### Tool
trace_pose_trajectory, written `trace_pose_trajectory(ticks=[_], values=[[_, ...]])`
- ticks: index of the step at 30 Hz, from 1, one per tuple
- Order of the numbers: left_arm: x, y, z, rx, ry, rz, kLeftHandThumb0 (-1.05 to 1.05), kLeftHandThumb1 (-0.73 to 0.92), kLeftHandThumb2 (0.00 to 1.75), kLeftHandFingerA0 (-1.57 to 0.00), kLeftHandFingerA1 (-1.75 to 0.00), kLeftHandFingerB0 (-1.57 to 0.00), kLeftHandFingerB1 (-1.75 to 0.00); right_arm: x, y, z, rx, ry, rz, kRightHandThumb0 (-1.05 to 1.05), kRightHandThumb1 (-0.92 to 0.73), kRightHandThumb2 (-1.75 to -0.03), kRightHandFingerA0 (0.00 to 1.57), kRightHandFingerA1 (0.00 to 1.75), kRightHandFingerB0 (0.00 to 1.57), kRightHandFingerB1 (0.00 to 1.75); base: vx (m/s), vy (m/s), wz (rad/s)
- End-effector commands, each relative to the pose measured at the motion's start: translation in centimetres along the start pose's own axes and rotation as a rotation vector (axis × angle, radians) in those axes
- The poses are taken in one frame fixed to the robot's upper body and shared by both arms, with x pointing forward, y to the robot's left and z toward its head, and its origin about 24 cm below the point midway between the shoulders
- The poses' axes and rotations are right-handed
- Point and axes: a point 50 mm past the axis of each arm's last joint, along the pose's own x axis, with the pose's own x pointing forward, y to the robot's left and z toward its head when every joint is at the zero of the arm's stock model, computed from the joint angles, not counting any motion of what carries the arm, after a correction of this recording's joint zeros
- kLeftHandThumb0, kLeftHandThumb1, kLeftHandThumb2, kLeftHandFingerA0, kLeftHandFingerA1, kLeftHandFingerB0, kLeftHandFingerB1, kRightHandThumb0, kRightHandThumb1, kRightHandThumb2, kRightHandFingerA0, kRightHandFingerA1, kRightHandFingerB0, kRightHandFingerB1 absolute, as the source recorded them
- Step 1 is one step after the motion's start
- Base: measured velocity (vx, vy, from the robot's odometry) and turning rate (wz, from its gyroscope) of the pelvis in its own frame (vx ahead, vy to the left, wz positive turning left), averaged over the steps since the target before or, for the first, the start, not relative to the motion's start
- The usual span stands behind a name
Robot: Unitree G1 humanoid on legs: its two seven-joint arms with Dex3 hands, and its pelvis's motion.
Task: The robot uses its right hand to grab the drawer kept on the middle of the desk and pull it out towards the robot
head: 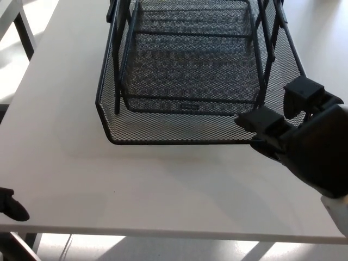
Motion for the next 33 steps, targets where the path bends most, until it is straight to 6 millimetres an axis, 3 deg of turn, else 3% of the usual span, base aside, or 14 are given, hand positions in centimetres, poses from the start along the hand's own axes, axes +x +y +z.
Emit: trace_pose_trajectory(ticks=[1, 6, 8, 10, 11, 15, 19, 20, 22, 27, 29, 30, 31, 33], values=[[-0.2, 0.3, -0.1, 0.013, 0.003, -0.013, -0.30, 0.54, 0.56, -0.82, -0.89, -0.82, -0.63, -0.1, 0.3, -0.1, -0.015, 0.014, 0.052, -0.43, -0.49, -0.55, 0.90, 1.57, 0.96, 0.61, 0.00, 0.000, 0.00], [-0.2, 0.3, -0.2, 0.008, 0.007, -0.012, -0.30, 0.54, 0.56, -0.81, -0.90, -0.82, -0.63, 0.1, 0.4, 0.0, -0.010, 0.009, 0.046, -0.39, -0.55, -0.57, 0.90, 1.48, 0.89, 0.56, 0.00, 0.000, 0.00], [-0.2, 0.2, -0.2, 0.011, -0.001, -0.007, -0.31, 0.54, 0.56, -0.82, -0.90, -0.83, -0.63, 0.2, 0.2, 0.2, 0.008, 0.072, 0.152, -0.54, -0.61, -0.59, 0.53, 0.47, 0.29, 0.33, 0.00, 0.000, 0.00], [-0.2, 0.2, -0.2, 0.011, 0.007, -0.012, -0.31, 0.55, 0.56, -0.80, -0.89, -0.81, -0.62, 0.4, -0.2, 0.3, -0.022, 0.096, 0.241, -0.67, -0.44, -0.80, 0.16, 0.48, 0.04, 0.39, 0.00, 0.000, 0.00], [-0.2, 0.2, -0.2, 0.006, 0.009, -0.015, -0.31, 0.55, 0.57, -0.80, -0.89, -0.81, -0.62, 0.5, -0.4, 0.4, -0.030, 0.098, 0.250, -0.37, -0.35, -0.93, 0.00, 0.50, 0.01, 0.52, 0.00, 0.000, 0.00], [-0.4, 0.0, -0.3, 0.005, 0.004, -0.018, -0.30, 0.54, 0.56, -0.80, -0.90, -0.82, -0.64, 0.5, -0.9, 0.5, -0.008, 0.111, 0.277, -0.75, -0.45, -0.65, 0.01, 0.28, 0.05, 0.35, 0.00, 0.000, 0.00], [-0.5, 0.0, -0.3, 0.008, -0.002, -0.020, -0.29, 0.55, 0.57, -0.79, -0.88, -0.81, -0.62, 0.4, -1.3, 0.5, 0.011, 0.112, 0.282, -0.78, -0.45, -0.85, 0.00, 0.17, 0.00, 0.34, 0.00, 0.000, 0.00], [-0.5, 0.0, -0.2, 0.008, -0.006, -0.019, -0.29, 0.55, 0.57, -0.80, -0.88, -0.82, -0.63, 0.4, -1.4, 0.5, 0.011, 0.115, 0.291, -0.77, -0.53, -0.57, 0.00, 0.23, 0.00, 0.38, 0.00, 0.000, 0.00], [-0.6, -0.1, -0.2, 0.009, -0.004, -0.020, -0.29, 0.54, 0.56, -0.80, -0.88, -0.81, -0.63, 0.3, -1.5, 0.6, 0.017, 0.114, 0.289, -0.72, -0.41, -0.86, 0.00, 0.23, 0.00, 0.36, 0.00, 0.000, 0.00], [-0.6, -0.2, -0.4, 0.003, 0.003, -0.023, -0.29, 0.55, 0.56, -0.79, -0.87, -0.81, -0.62, 0.0, -2.5, 0.7, 0.005, 0.111, 0.324, -0.91, -0.53, -0.87, 0.00, 0.03, 0.00, 0.17, 0.00, 0.000, 0.00], [-0.6, -0.2, -0.4, 0.003, 0.003, -0.023, -0.29, 0.55, 0.56, -0.79, -0.87, -0.81, -0.62, 0.0, -2.5, 0.7, 0.004, 0.112, 0.329, -0.91, -0.53, -0.87, 0.00, 0.03, 0.00, 0.17, 0.00, 0.000, 0.00], [-0.6, -0.2, -0.4, 0.004, 0.003, -0.022, -0.29, 0.55, 0.56, -0.79, -0.86, -0.81, -0.62, 0.0, -2.7, 0.7, 0.005, 0.110, 0.331, -0.78, -0.53, -0.57, 0.00, 0.07, 0.00, 0.28, 0.00, 0.000, 0.00], [-0.6, -0.2, -0.4, 0.001, 0.003, -0.020, -0.29, 0.54, 0.56, -0.81, -0.89, -0.82, -0.63, -0.3, -3.3, 0.5, 0.005, 0.106, 0.335, -0.92, -0.53, -0.88, 0.00, 0.05, 0.00, 0.17, 0.00, 0.000, 0.00], [-0.6, -0.2, -0.4, -0.002, 0.008, -0.025, -0.30, 0.55, 0.56, -0.80, -0.87, -0.80, -0.62, -0.9, -4.8, 0.0, -0.015, 0.115, 0.344, -0.92, -0.53, -0.89, 0.00, 0.07, 0.00, 0.20, 0.00, 0.000, 0.00]])
